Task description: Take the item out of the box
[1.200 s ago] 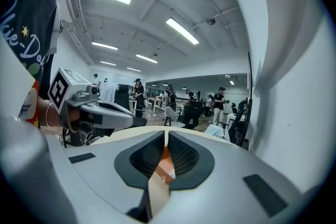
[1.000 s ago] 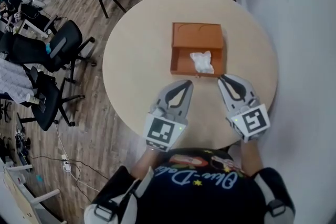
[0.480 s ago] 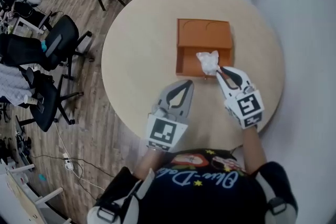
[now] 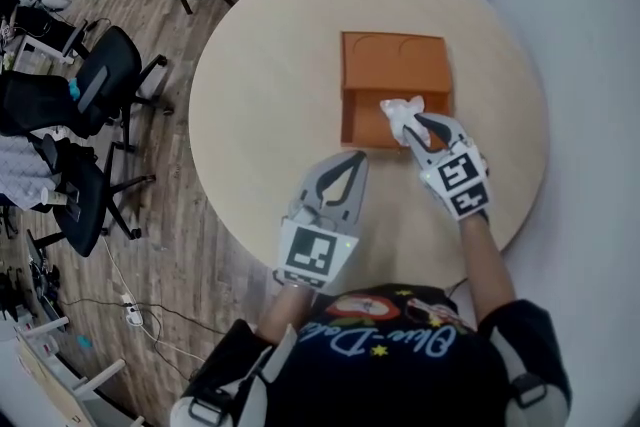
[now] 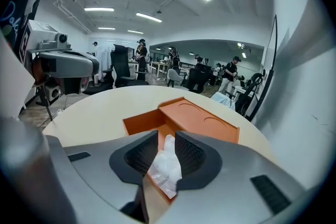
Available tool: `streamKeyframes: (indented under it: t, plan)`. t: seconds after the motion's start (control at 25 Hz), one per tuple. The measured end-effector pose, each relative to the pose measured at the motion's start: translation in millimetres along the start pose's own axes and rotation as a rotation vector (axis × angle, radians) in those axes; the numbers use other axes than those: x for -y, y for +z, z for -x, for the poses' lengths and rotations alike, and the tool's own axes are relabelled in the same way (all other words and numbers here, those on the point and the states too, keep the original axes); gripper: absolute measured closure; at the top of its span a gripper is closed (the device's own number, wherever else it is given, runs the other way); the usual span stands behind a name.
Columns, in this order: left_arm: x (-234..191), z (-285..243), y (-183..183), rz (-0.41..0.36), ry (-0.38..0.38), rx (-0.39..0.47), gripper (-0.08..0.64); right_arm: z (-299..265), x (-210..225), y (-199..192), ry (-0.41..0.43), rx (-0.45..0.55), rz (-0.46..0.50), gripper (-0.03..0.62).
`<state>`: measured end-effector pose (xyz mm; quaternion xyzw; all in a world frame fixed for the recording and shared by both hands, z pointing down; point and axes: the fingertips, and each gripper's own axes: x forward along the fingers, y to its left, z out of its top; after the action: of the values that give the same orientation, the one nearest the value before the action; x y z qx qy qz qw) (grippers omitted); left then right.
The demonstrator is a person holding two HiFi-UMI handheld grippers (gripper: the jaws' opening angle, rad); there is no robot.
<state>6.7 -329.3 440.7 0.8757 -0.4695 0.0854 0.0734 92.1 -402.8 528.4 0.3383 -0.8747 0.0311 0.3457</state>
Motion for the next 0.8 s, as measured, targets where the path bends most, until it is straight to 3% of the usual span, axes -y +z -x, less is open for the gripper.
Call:
streamKeyframes:
  t: [0.4,0.56,0.8]
  plan:
    - [-11,-2,-1,0.01,-0.004,0.006,0.575,-36,6,-28,0.033,-0.189,0.059,0.497]
    - [-16,-3,-2,0.026,0.011,0.004,0.575,-49,5,-35,0.074,-0.24,0.077,0.498]
    - [-18,-6,-6,0.043,0.012,-0.008,0.575,-57,9,-46,0.072,-0.3,0.092,0.497]
